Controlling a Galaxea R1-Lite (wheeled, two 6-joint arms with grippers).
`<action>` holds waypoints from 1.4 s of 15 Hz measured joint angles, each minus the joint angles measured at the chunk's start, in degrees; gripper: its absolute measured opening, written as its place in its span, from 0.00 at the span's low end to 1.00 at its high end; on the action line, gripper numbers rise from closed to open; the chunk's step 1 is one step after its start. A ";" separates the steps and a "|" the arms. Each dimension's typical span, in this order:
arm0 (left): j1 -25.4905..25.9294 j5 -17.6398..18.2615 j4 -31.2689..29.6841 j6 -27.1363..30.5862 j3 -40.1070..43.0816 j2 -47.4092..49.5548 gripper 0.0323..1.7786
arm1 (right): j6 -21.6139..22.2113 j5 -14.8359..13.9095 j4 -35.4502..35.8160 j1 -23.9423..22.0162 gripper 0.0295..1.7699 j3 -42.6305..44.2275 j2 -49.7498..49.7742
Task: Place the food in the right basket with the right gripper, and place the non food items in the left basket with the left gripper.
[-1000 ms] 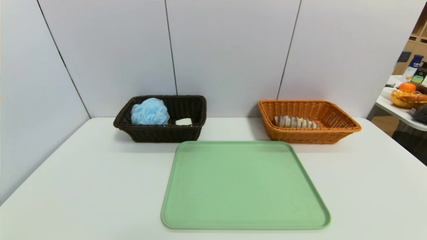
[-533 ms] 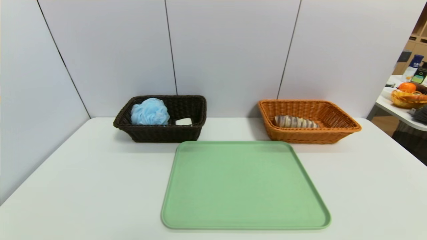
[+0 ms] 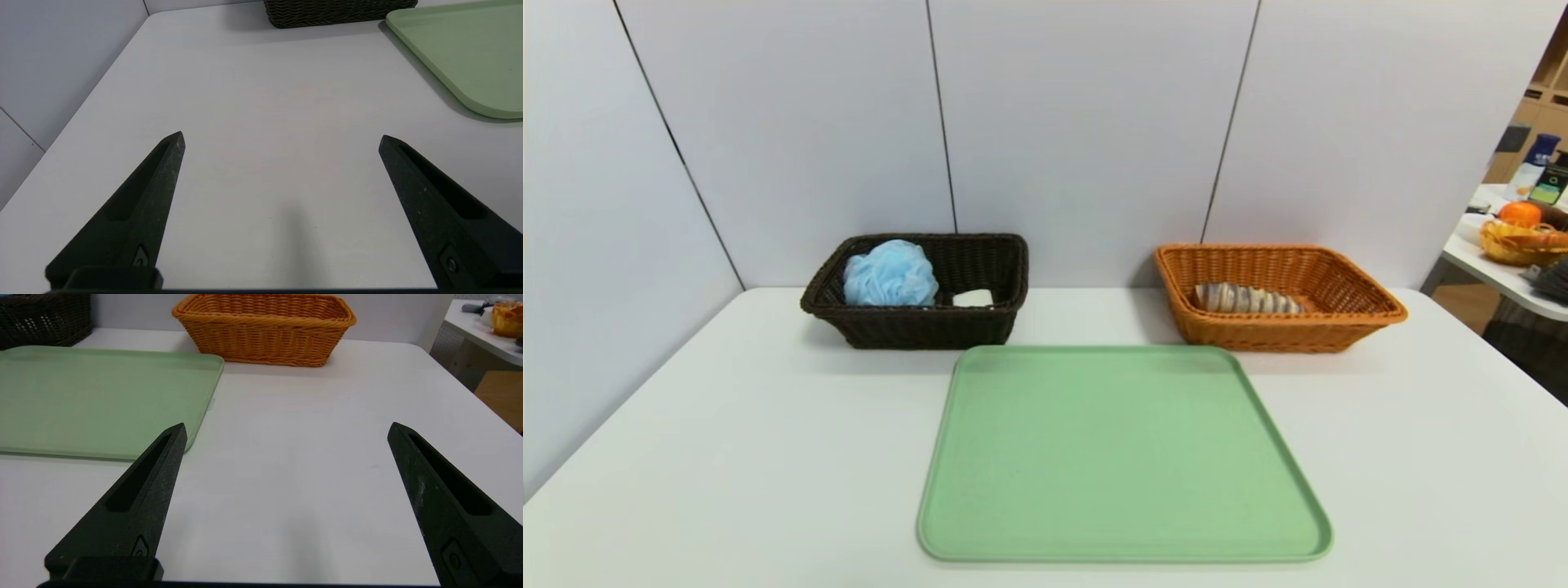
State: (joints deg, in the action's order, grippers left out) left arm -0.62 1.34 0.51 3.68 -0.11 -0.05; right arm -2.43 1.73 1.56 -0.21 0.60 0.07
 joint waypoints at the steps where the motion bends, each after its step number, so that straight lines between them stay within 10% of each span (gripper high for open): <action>1: 0.00 0.00 0.01 -0.02 0.01 0.02 0.95 | 0.20 -0.48 -1.63 0.02 0.96 -0.20 0.00; 21: 0.00 -0.30 0.01 -1.15 0.11 0.05 0.95 | 0.22 -0.52 -2.00 0.00 0.96 -0.39 0.00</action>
State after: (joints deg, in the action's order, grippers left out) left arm -0.62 1.04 0.52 2.54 0.00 0.00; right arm -2.21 1.21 -0.44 -0.21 0.21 0.07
